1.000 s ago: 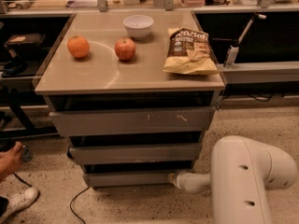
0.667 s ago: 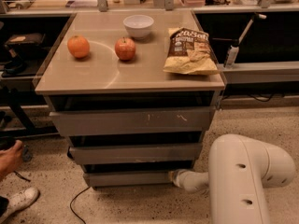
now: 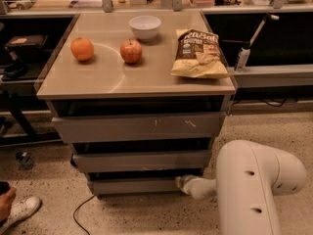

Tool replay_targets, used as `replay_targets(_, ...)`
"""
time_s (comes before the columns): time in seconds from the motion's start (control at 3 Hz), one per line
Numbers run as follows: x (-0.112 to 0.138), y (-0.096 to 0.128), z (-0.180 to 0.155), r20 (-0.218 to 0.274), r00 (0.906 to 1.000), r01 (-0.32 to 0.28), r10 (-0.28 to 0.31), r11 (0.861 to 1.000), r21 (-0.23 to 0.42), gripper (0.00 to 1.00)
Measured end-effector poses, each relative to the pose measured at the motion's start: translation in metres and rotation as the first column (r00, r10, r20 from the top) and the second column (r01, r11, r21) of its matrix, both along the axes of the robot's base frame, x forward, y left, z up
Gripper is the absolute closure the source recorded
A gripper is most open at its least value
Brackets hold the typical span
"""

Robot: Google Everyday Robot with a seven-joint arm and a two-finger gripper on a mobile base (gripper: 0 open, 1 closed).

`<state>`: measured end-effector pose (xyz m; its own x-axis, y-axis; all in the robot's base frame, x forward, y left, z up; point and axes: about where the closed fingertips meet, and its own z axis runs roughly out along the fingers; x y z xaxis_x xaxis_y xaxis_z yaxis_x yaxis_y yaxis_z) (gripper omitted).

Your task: Close bottom drawer

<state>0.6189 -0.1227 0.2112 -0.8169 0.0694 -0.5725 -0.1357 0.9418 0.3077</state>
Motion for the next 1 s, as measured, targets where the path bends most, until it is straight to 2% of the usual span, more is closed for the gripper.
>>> replay_targets(0.67, -0.042, -0.019, -0.033, -0.113, 0.9931, 0.027, -0.03, 0.999, -0.028, 1.0)
replay_targets(1.0, -0.052, -0.022, -0.046, -0.144, 0.9888, 0.034, -0.039, 0.999, -0.042, 1.0)
